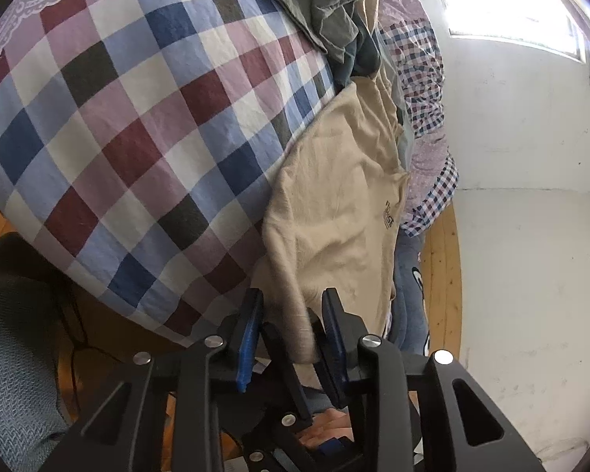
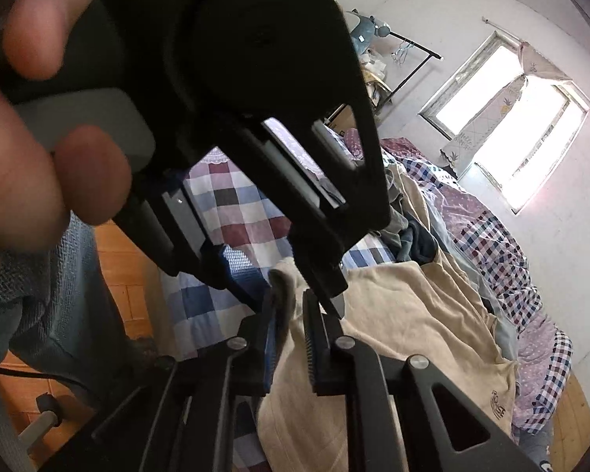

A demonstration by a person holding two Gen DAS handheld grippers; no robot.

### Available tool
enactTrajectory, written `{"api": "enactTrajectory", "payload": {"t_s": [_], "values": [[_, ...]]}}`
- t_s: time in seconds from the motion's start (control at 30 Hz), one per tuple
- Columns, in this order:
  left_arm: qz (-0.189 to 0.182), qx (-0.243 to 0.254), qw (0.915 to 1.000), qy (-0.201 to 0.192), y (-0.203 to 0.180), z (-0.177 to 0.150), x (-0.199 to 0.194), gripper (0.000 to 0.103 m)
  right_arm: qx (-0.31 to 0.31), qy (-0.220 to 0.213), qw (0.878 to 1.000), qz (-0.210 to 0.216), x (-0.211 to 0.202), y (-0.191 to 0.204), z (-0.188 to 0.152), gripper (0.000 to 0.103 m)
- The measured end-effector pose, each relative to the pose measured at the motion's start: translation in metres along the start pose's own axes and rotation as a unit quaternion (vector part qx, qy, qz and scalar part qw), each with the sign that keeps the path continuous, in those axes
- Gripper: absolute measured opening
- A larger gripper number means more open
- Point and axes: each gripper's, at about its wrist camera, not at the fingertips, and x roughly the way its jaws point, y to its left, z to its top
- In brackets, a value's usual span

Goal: Fold clothes

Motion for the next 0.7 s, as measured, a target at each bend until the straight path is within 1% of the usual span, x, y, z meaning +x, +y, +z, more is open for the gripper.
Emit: {"api": "enactTrajectory", "payload": {"t_s": [0.03,0.1,0.17,0.23,0.27,0.3,0.37,0.4,0.47,0.6,0.7], "values": [[0.002,0.000,1.0000,0.000,0.000,0.000,0.001,0.032,0.000,0.002,1.000,0.003,-0.001,0.000,-0.001,0.012],[0.005,-0.003,1.0000,0.000,0.001,0.001,0.003,0.029,-0.004,0.005,1.000,0.010,-0.004,0.001,-0.003,0.018],[0.005,-0.004,1.0000,-0.004,0.001,0.001,0.001,0.021,-0.009,0.008,1.000,0.017,-0.007,0.003,-0.004,0.045],[0.007,-0.005,0.9999,-0.006,0.002,0.002,0.000,0.020,-0.009,0.004,1.000,0.020,-0.013,0.003,-0.006,0.055],[0.008,-0.007,0.9999,-0.006,0.003,0.002,0.000,0.017,-0.006,0.005,1.000,0.019,-0.015,0.001,-0.007,0.058],[0.009,-0.007,0.9999,-0.005,0.003,0.002,0.000,0.015,-0.003,0.006,1.000,0.019,-0.016,0.000,-0.007,0.060],[0.009,-0.002,1.0000,-0.004,0.001,0.001,0.000,0.007,0.003,0.011,1.000,0.016,-0.017,-0.004,-0.010,0.064],[0.007,0.001,1.0000,-0.005,0.000,0.002,0.000,0.005,0.006,0.015,1.000,0.014,-0.016,-0.006,-0.011,0.065],[-0.001,0.005,1.0000,-0.006,-0.004,0.002,-0.001,0.004,0.006,0.022,1.000,0.007,-0.014,-0.007,-0.013,0.065],[-0.025,0.019,0.9995,-0.007,-0.014,0.004,-0.004,0.003,-0.006,0.028,0.999,-0.031,-0.007,-0.007,-0.016,0.065],[-0.048,0.029,0.9984,-0.008,-0.025,0.006,-0.008,0.003,-0.011,0.038,0.997,-0.068,0.000,-0.011,-0.021,0.065]]}}
